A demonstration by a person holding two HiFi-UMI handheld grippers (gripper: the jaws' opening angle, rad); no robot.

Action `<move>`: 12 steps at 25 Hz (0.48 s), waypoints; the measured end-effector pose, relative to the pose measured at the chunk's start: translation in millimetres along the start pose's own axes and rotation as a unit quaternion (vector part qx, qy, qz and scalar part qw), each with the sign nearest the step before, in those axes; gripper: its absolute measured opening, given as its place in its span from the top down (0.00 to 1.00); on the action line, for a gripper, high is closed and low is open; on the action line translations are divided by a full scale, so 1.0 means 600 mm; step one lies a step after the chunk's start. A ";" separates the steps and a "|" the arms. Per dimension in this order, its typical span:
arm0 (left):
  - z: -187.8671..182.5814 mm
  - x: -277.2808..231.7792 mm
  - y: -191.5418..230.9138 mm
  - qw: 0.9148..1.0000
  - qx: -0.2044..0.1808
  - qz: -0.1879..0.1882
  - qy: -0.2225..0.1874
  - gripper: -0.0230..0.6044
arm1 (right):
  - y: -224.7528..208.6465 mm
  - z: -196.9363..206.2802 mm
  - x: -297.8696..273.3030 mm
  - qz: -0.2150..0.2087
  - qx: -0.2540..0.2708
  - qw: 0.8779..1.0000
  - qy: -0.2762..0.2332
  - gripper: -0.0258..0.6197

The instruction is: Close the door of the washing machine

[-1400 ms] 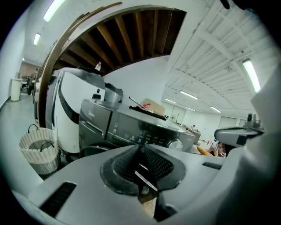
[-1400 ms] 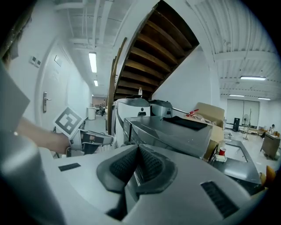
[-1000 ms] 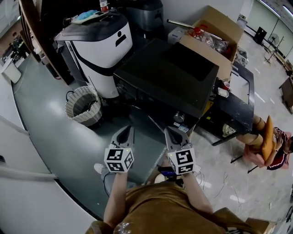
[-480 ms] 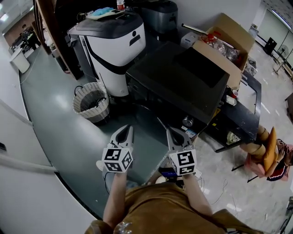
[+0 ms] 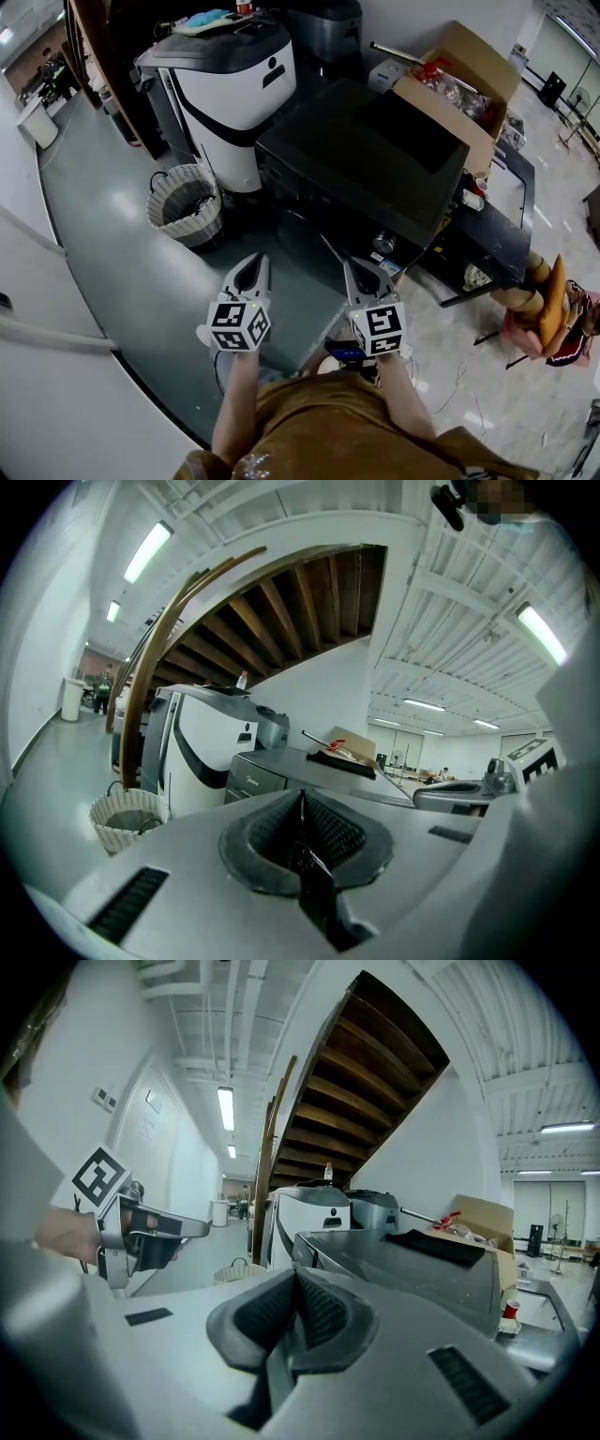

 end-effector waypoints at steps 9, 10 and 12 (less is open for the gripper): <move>0.000 -0.002 0.005 1.000 -0.002 -0.009 -0.001 0.91 | 0.000 0.001 -0.006 -0.009 0.003 1.000 0.000 0.94; 0.001 -0.003 0.006 1.000 -0.002 -0.011 -0.001 0.91 | 0.001 0.001 -0.008 -0.011 0.004 1.000 0.000 0.94; 0.003 -0.004 0.005 1.000 -0.002 -0.012 0.001 0.91 | 0.000 0.002 -0.009 -0.013 0.004 1.000 0.000 0.94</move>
Point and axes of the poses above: the fingertips, and each gripper's own axes: x backward along the fingers, y to its left, z out of its underside, the point moved 8 cm from there along x, backward along the fingers, and after that the axes turned 10 degrees about x, right-handed, at the moved point
